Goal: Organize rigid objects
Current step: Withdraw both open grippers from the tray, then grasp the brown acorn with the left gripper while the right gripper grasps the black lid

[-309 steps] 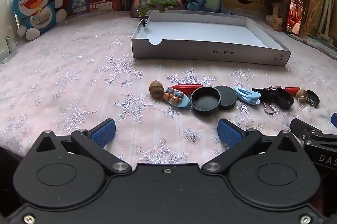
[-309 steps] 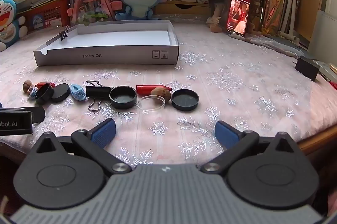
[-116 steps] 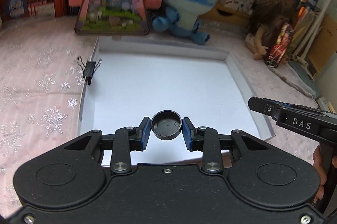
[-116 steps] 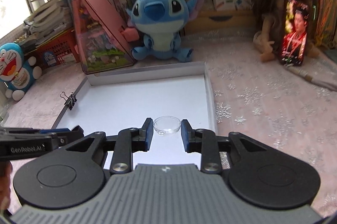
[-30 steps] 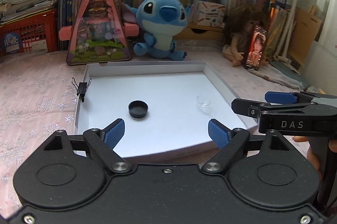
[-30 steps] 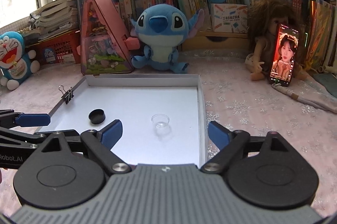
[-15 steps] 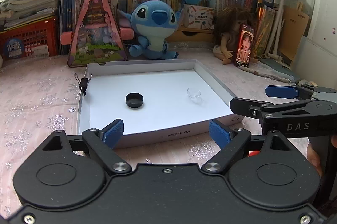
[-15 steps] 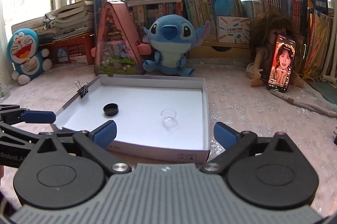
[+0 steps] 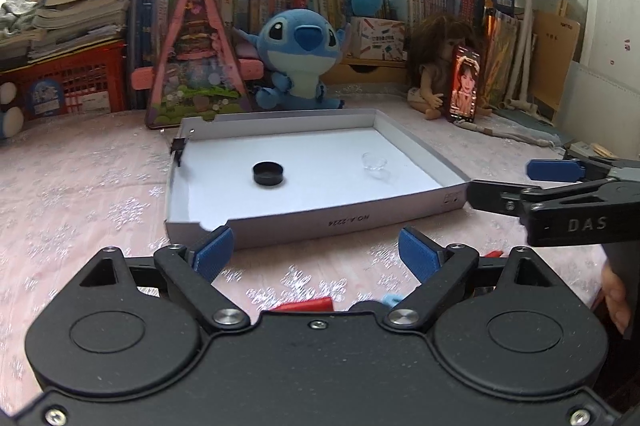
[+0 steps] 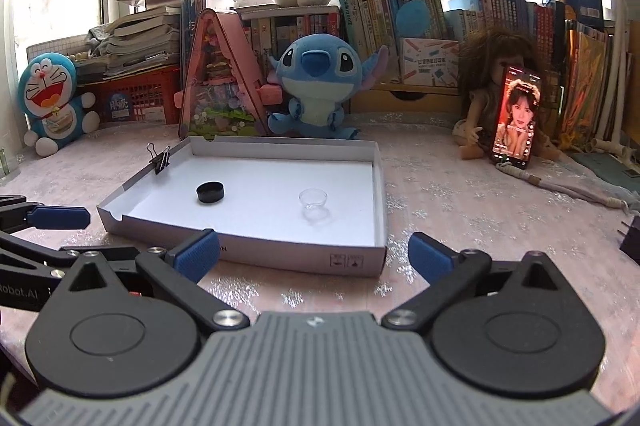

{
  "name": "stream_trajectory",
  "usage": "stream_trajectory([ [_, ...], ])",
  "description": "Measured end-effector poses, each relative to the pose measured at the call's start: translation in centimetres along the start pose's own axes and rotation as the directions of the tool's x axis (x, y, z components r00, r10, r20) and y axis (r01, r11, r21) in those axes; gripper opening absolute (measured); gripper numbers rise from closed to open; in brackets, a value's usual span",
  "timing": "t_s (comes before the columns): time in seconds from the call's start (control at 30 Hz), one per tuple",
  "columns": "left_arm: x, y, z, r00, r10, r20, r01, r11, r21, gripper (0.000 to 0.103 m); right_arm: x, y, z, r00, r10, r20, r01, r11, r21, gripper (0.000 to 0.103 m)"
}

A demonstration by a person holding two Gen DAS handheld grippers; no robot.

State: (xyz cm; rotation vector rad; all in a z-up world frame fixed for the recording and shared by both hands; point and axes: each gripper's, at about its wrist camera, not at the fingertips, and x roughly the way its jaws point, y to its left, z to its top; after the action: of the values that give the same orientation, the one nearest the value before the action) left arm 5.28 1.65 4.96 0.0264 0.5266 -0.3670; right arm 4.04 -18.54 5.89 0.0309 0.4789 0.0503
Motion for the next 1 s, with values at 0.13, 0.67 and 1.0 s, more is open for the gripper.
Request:
stream_trajectory([
  [0.13,-0.4,0.0,-1.5,1.0,0.02,-0.016,-0.019,1.0,0.017,0.089,-0.7,-0.1,-1.2,1.0,-0.016,0.01,0.016,1.0,-0.012,0.103],
  [0.67,-1.9,1.5,-4.5,0.996,0.073,-0.05,-0.076,0.996,-0.044,0.05,-1.8,-1.0,-4.8,0.992,-0.123,0.004,0.123,0.992,-0.009,0.103],
  [1.0,-2.7,2.3,-4.9,0.994,0.098,-0.038,-0.1,0.993,-0.062,0.033,-2.7,-1.7,-5.9,0.988,-0.153,0.013,0.153,0.988,-0.019,0.103],
])
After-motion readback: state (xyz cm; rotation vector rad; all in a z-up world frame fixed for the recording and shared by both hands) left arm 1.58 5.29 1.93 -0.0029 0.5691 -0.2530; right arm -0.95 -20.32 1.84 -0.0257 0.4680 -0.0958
